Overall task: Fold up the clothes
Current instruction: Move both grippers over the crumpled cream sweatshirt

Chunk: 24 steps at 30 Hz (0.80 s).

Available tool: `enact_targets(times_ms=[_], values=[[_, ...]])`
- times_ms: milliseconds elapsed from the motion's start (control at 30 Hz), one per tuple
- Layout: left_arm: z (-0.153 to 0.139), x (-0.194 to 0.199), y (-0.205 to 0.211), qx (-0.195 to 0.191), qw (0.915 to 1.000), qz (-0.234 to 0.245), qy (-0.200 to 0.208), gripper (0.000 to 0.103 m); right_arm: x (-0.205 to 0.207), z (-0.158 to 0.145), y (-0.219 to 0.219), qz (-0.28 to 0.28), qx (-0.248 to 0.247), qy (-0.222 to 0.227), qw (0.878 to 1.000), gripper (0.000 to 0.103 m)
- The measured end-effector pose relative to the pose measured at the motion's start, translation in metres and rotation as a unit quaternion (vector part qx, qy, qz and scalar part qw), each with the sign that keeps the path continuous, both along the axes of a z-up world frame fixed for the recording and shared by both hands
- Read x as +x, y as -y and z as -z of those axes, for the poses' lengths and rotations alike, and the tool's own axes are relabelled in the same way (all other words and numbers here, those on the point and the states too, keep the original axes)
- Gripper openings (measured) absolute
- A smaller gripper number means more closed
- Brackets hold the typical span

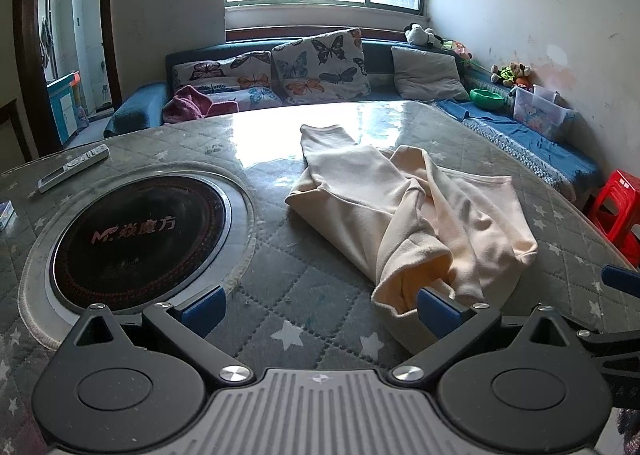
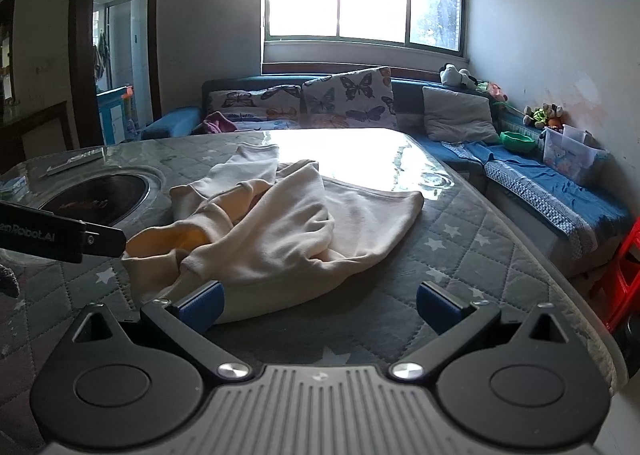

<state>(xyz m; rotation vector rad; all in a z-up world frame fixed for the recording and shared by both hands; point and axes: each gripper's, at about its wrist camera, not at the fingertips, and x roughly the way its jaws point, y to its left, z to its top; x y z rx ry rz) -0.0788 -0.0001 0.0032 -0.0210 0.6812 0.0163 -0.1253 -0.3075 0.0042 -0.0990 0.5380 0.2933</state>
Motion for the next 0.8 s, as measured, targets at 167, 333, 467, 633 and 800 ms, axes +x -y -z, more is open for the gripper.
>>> enact_targets(times_ms=[167,333,467,633,800], values=[[-0.0001,-0.0013,0.0009,0.001,1.0000,0.000,0.001,0.103,-0.0023,-0.0019,-0.0016,0.000,0.000,0.003,1.000,0.103],[0.0001,-0.0003,0.0010,0.002,1.0000,-0.001,-0.003,0.103,-0.0020,-0.0030,-0.0016,-0.002,0.002,0.003,1.000,0.103],[0.0003,0.0009,0.0003,0.001,1.0000,-0.001,-0.006,0.103,-0.0017,-0.0032,-0.0031,-0.005,0.002,0.002,1.000,0.103],[-0.0006,0.0027,0.0002,0.001,1.0000,0.001,-0.007,0.103,-0.0005,-0.0035,-0.0057,-0.007,0.002,0.001,1.000,0.103],[-0.0005,0.0058,-0.0001,0.001,0.9999,0.000,-0.010,0.103,0.0007,-0.0038,-0.0074,-0.010,0.002,0.000,1.000,0.103]])
